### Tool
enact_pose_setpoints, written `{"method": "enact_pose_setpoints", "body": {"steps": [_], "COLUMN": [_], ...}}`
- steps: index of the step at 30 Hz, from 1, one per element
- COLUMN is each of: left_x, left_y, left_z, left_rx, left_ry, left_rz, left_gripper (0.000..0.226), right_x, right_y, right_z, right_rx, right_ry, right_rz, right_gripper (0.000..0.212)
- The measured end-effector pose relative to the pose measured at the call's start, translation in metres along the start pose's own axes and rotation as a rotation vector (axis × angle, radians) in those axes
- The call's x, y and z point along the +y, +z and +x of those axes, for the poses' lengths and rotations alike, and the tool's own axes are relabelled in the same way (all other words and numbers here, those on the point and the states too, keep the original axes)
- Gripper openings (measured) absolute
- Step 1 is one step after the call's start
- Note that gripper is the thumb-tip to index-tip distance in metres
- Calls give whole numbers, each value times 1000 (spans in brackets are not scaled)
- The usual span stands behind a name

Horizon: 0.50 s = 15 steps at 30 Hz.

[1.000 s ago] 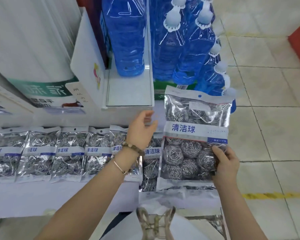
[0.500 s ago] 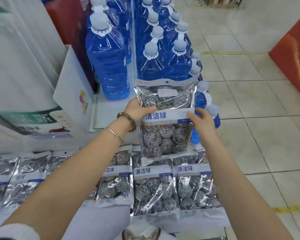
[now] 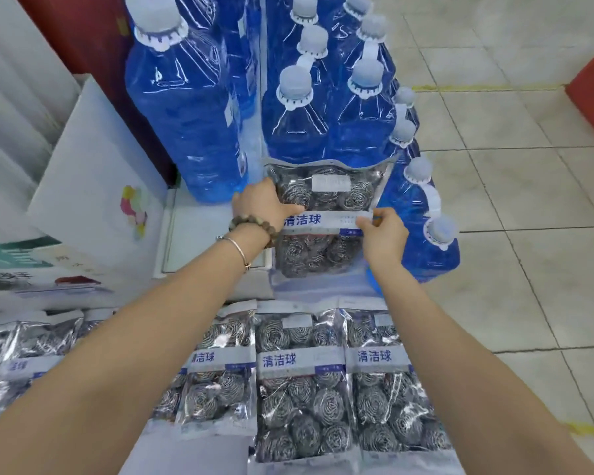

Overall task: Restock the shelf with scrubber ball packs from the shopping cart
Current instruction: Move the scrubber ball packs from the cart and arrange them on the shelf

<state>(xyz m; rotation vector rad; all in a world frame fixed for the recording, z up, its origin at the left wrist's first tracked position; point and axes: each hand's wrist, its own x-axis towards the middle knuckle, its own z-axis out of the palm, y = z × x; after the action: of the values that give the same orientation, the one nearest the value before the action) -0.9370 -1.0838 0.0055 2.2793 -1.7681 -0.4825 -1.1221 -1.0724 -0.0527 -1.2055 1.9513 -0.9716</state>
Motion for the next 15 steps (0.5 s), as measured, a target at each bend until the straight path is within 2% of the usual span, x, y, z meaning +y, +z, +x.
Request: {"method": "enact_pose_setpoints", "body": {"steps": [2, 5, 11, 15], "left_x": [1, -1, -3, -7], "left_y": [12, 26, 39, 39], "left_z": [8, 15, 20, 19], "left_rx": [40, 84, 119, 166], "left_ry": [48, 120, 169, 173], "left_rz": [191, 313, 416, 330], "left_gripper": [73, 73, 58, 58], "right_x": [13, 28, 37, 40], "right_y": [10, 19, 27, 29], "right_z": [6, 11, 17, 16], "right_rx": [22, 46, 32, 49], "right_ry": [15, 51, 26, 4], "right_rz": [27, 33, 72, 128], "right_gripper": [29, 25, 21, 22]}}
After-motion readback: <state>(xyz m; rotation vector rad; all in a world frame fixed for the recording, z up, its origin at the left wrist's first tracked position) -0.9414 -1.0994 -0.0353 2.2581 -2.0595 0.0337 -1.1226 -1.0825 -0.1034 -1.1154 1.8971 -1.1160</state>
